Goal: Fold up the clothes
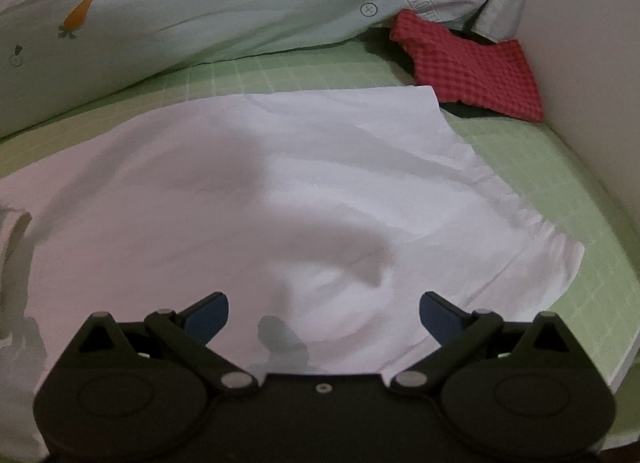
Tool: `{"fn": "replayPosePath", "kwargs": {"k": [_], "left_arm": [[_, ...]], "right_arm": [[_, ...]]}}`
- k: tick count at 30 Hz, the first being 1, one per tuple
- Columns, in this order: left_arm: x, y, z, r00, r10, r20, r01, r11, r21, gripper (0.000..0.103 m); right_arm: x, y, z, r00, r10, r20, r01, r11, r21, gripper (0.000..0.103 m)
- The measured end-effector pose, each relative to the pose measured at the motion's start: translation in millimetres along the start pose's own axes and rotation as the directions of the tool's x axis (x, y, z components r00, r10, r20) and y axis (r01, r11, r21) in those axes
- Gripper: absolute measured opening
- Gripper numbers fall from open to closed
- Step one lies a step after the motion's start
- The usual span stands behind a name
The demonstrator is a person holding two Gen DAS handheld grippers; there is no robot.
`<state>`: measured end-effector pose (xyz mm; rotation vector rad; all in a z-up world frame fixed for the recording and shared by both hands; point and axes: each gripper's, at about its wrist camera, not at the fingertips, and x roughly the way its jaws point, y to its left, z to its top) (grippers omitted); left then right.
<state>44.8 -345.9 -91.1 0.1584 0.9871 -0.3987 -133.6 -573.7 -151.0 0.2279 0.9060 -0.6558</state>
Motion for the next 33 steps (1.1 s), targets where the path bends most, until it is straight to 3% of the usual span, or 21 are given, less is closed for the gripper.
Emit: {"fn": "replayPosePath", "kwargs": {"k": [3,5,7,10,14,19,23,28,33], "left_arm": [[-1.4,-10.5,-3.4,1.0,0.011,0.001,-0.011,1.0,0.012,0.057],[-6.4,-12.4,-2.4,1.0,-0.005,0.007,0.005,0.999,-0.033,0.074],[-15.7,-21.4,-3.5,1.0,0.012,0.023,-0.011,0.999,-0.04,0.078],[-32.2,-39.6,-6.3,0.996,0.067,0.052,-0.067,0.998,-0.013,0.081],[-54.3,-41.2,-8.9,0.994,0.074,0.08,-0.068,0.995,-0.075,0.084],[-72.8,-38.7,-13.1,0.996,0.011,0.084,0.005,0.983,-0.186,0.085],[-78.3,-51.3,-16.8,0.996,0.035,0.079,-0.019,0.979,-0.205,0.085],[-81.4,-55.4,-21.6,0.996,0.066,0.054,-0.053,0.975,-0.217,0.085],[-81.8,-43.8,-23.9,0.996,0.077,0.047,-0.062,0.965,-0.253,0.085]], "right_arm": [[6.3,-12.7,7.2,1.0,0.005,0.007,-0.005,1.0,-0.008,0.103],[11.4,-22.0,13.1,1.0,0.005,0.013,-0.005,1.0,-0.008,0.103],[18.4,-33.1,21.0,1.0,0.007,0.022,-0.007,1.0,-0.006,0.103],[32.3,-53.4,34.2,0.999,0.003,0.047,-0.001,1.0,-0.029,0.103],[56.2,-88.5,46.7,0.997,-0.045,0.066,0.048,0.997,-0.057,0.103],[86.8,-136.1,60.0,0.995,-0.084,0.057,0.086,0.996,-0.024,0.103],[106.9,-166.6,61.3,0.998,-0.054,0.025,0.053,0.998,0.017,0.103],[118.3,-186.5,53.9,0.999,0.044,0.022,-0.047,0.991,0.127,0.103],[118.5,-182.9,48.9,0.998,0.044,0.044,-0.049,0.993,0.106,0.103]]}}
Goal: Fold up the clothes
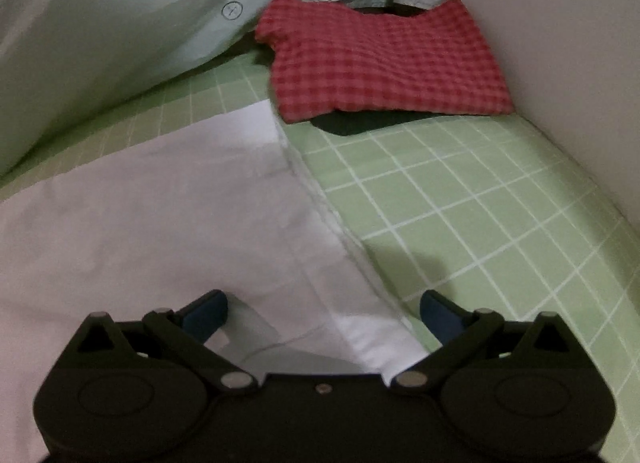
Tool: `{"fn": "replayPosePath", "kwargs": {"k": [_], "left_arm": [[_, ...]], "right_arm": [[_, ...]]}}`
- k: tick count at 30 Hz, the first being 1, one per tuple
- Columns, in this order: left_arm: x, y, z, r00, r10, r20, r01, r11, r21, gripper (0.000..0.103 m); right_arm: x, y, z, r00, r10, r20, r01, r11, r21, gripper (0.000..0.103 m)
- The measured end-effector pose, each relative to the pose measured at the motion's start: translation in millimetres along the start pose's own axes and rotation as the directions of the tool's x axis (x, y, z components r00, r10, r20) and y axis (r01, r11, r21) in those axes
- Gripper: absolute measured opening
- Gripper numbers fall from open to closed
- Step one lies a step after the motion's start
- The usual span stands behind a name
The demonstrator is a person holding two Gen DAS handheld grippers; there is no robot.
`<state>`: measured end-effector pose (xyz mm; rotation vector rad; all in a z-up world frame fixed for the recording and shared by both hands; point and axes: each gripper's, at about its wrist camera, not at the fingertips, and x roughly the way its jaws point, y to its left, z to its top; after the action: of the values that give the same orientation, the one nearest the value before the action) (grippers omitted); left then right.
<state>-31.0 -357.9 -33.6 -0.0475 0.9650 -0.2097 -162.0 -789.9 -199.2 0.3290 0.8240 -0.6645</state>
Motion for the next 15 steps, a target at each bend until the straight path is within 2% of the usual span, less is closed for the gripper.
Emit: {"fn": "replayPosePath", "kwargs": {"k": [3,5,6,7,8,9,10,13,15], "left_arm": [[2.4,10.0,6.2,1.0,-0.004,0.007,0.004,0.999,-0.037,0.085],[2.2,18.9,12.3,1.0,-0.013,0.021,0.015,0.997,-0.07,0.085],[2.1,23.7,15.9,0.999,-0.029,0.029,0.031,0.996,-0.081,0.085],[1.4,27.9,19.3,0.999,-0.035,0.039,0.038,0.996,-0.081,0.085],[0.8,32.1,22.6,0.998,-0.041,0.05,0.045,0.996,-0.081,0.085],[0.1,36.3,25.9,0.997,-0.048,0.06,0.053,0.995,-0.082,0.085],[-0.6,40.8,29.1,0.996,-0.054,0.07,0.06,0.995,-0.082,0.085],[-2.9,61.4,37.4,0.994,-0.069,0.083,0.075,0.994,-0.078,0.085],[-4.8,76.0,42.8,0.993,-0.073,0.088,0.08,0.994,-0.074,0.085]], "right_arm": [[-0.8,0.9,1.7,1.0,0.005,-0.019,-0.005,1.0,0.002,0.101],[-2.2,1.5,5.9,1.0,0.016,-0.027,-0.016,1.0,-0.008,0.089],[-4.6,2.7,6.7,1.0,0.019,-0.024,-0.019,1.0,-0.011,0.08],[-7.0,4.0,7.4,1.0,0.022,-0.022,-0.022,1.0,-0.013,0.063],[-9.6,4.8,8.3,0.999,0.027,-0.02,-0.027,1.0,-0.003,0.052],[-11.9,8.9,10.4,1.0,0.021,-0.023,-0.021,1.0,0.0,0.028],[-14.0,13.6,12.7,1.0,0.014,-0.027,-0.014,1.0,0.002,0.02],[-20.6,27.7,19.7,0.999,-0.008,-0.04,0.008,1.0,0.008,0.015],[-36.8,45.2,23.8,1.0,-0.023,-0.003,0.023,1.0,-0.003,0.015]]}}
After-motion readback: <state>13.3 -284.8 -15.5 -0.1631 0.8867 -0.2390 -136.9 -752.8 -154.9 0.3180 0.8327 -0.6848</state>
